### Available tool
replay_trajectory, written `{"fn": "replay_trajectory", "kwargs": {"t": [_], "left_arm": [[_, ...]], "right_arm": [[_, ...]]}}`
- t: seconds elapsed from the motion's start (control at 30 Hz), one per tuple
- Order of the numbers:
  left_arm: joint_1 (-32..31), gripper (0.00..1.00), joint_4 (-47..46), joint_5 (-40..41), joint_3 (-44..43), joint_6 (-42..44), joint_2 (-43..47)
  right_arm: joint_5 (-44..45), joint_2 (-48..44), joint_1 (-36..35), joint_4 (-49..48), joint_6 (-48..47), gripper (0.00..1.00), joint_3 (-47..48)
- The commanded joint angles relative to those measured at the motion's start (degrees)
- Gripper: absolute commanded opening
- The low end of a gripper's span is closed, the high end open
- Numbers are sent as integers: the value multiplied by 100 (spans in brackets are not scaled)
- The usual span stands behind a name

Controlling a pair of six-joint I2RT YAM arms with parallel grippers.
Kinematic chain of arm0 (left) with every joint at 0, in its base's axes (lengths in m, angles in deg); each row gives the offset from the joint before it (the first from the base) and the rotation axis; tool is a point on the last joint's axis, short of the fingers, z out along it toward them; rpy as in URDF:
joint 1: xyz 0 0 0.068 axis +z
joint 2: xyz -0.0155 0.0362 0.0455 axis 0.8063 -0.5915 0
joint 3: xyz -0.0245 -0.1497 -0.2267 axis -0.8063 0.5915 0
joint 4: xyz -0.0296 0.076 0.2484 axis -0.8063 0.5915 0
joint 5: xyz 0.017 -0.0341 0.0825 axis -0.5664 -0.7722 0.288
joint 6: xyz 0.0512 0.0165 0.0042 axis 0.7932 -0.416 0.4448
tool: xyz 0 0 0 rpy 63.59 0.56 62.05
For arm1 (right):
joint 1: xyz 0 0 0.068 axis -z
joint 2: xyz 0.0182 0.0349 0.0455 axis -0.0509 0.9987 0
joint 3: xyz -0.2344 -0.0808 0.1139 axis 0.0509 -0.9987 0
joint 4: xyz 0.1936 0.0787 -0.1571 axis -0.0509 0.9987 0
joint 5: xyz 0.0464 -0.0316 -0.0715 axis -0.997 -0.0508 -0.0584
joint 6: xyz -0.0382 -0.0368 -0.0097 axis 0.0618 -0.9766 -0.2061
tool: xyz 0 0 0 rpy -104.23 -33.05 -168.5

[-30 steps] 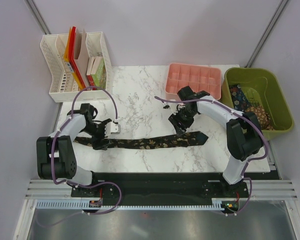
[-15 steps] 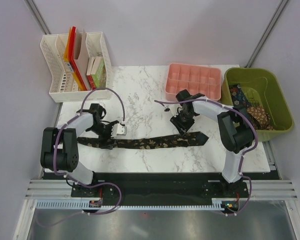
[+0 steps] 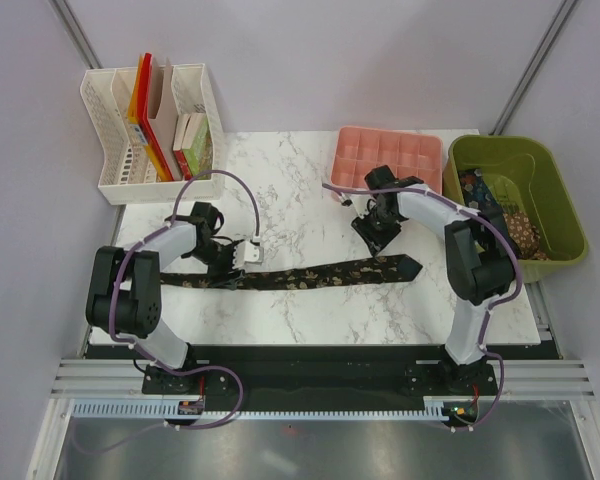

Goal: Roll the ties
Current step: Flatten out the tie at the center of the board.

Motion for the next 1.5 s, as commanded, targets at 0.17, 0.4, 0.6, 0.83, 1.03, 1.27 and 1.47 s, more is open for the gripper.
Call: {"fn": "replay_trajectory", "kwargs": {"t": [0.17,0.4,0.6,0.83,1.03,1.27,1.47], "left_arm": [[43,64,-22,-366,-44,-861,358],[403,75,329,-542,-88,-414,473],[500,81,418,-621,-176,-413,437],[1034,86,541,-446,-342,-133,552],[2449,85,1155,-700,-1229,-166,174],[3979,84,1113,-1149,-1740,-2090,16],[5104,81,946,-1202,-1688,-3392,-221]], "right_arm": [[-947,-1072,-521,351,588,50,-88],[-615,-1037,-1005,175,-402,64,-403],[-201,-563,-1093,-115,-984,65,-580],[432,79,-901,-432,-949,63,-588],[678,159,-504,-344,-844,61,-693],[20,-113,-539,122,-211,59,-27],[-701,-588,-758,17,-26,63,685]]}}
